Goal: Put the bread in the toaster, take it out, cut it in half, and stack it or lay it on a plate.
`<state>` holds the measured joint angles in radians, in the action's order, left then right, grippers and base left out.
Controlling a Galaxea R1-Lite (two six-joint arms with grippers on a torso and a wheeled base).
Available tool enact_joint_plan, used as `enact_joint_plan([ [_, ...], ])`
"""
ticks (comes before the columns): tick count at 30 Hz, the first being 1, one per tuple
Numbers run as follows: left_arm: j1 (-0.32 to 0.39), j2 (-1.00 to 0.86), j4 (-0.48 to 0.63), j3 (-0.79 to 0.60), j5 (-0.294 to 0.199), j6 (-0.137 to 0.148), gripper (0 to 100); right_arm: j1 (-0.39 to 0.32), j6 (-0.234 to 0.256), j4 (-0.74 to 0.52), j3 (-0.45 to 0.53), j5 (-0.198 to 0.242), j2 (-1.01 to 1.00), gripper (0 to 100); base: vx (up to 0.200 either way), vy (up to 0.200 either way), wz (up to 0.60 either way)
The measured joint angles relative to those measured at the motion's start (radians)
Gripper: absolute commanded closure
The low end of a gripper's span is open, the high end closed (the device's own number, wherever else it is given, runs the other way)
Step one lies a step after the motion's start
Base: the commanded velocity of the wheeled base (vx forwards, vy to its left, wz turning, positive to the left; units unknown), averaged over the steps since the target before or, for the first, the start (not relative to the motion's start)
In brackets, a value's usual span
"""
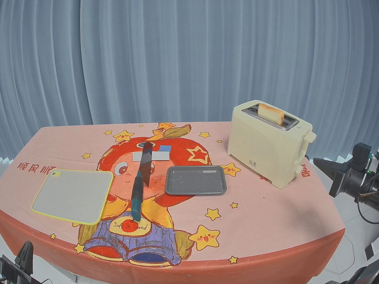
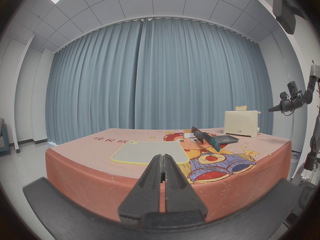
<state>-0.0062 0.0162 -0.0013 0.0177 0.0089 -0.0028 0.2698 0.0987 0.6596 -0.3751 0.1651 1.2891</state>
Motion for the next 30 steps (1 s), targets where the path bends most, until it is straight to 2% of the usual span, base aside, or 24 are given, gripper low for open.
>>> enact_joint_plan([
  [12, 0.0, 0.0, 0.0, 0.0, 0.0, 0.0, 100, -0.017, 0.003, 0.003, 0.011, -0.007, 0.098, 100, 0.0, 0.0, 0.0],
  [19, 0.0, 0.0, 0.0, 0.0, 0.0, 0.0, 100, -0.05, 0.052, -0.005, 0.003, -0.013, 0.148, 100, 0.0, 0.0, 0.0],
  [30, 0.0, 0.0, 0.0, 0.0, 0.0, 0.0, 100, -0.072, 0.067, 0.006, -0.016, -0.013, 0.227, 100, 0.0, 0.0, 0.0],
])
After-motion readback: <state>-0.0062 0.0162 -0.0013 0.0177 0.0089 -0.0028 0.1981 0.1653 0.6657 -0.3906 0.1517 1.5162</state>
